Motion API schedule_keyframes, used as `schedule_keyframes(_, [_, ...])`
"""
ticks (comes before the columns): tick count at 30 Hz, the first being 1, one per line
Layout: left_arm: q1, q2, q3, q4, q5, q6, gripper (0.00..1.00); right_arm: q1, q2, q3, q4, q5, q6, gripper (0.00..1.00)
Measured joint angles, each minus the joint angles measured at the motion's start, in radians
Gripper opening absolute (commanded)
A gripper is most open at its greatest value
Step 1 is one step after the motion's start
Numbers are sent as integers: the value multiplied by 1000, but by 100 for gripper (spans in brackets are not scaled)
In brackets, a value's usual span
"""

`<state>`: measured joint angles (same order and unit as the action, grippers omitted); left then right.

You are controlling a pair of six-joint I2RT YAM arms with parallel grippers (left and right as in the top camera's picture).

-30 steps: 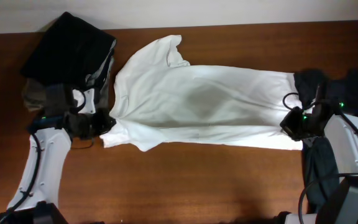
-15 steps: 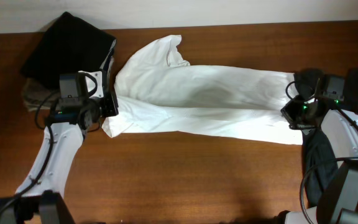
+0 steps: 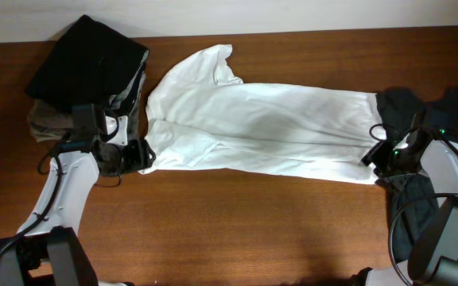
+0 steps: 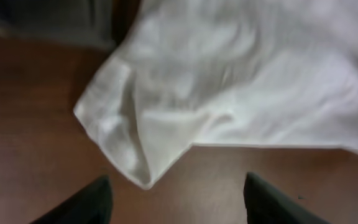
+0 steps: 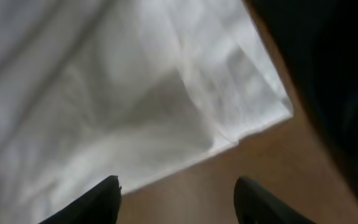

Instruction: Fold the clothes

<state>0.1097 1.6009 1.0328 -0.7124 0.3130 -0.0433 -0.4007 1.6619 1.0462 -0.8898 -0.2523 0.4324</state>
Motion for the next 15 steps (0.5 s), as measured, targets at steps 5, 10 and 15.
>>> schedule_keyframes(5, [-31,41,-31,59,-43,111,23,0,0,0,-50,9,-48,65])
schedule_keyframes(10, [-35,161,-35,172,-91,134,2,0,0,0,-50,13,-51,65])
schedule_keyframes(15, [-5,177,-31,147,-113,136,0,0,0,0,-64,65,-53,68])
